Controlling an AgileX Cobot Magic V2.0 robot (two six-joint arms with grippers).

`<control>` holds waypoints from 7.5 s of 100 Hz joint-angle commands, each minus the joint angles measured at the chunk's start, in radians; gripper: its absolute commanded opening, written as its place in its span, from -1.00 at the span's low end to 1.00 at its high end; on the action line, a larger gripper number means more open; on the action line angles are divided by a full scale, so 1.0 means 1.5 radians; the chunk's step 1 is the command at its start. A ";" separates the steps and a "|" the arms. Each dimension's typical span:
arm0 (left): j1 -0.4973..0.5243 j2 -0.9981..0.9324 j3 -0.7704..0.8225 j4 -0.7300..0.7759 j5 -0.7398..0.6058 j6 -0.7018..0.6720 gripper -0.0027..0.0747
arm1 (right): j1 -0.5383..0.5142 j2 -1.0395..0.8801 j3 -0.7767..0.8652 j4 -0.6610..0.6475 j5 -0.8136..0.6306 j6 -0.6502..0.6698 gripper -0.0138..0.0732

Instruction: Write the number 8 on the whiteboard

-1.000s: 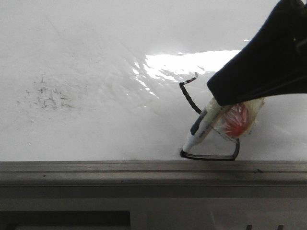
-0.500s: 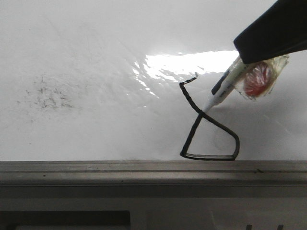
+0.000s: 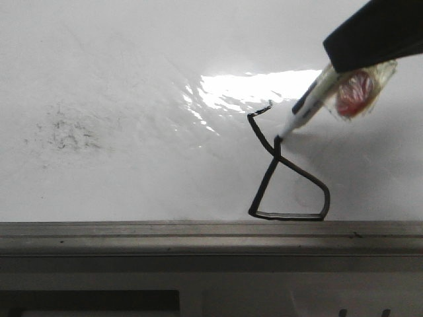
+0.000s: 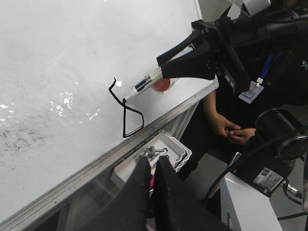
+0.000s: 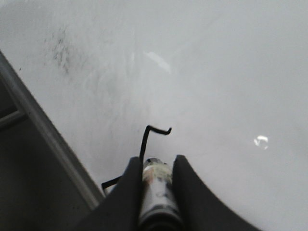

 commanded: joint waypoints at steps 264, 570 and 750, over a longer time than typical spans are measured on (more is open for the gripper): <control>-0.003 0.008 -0.017 -0.017 -0.074 -0.004 -0.98 | 0.118 -0.072 -0.171 -0.017 0.005 -0.022 -0.78; -0.101 0.548 -0.229 -0.208 -0.099 0.548 -0.71 | 0.118 0.056 -0.168 0.414 0.199 -0.606 -0.85; 0.070 0.619 -0.213 -0.361 -0.195 0.361 -0.98 | 0.048 -0.255 -0.145 0.402 0.170 -0.512 -0.83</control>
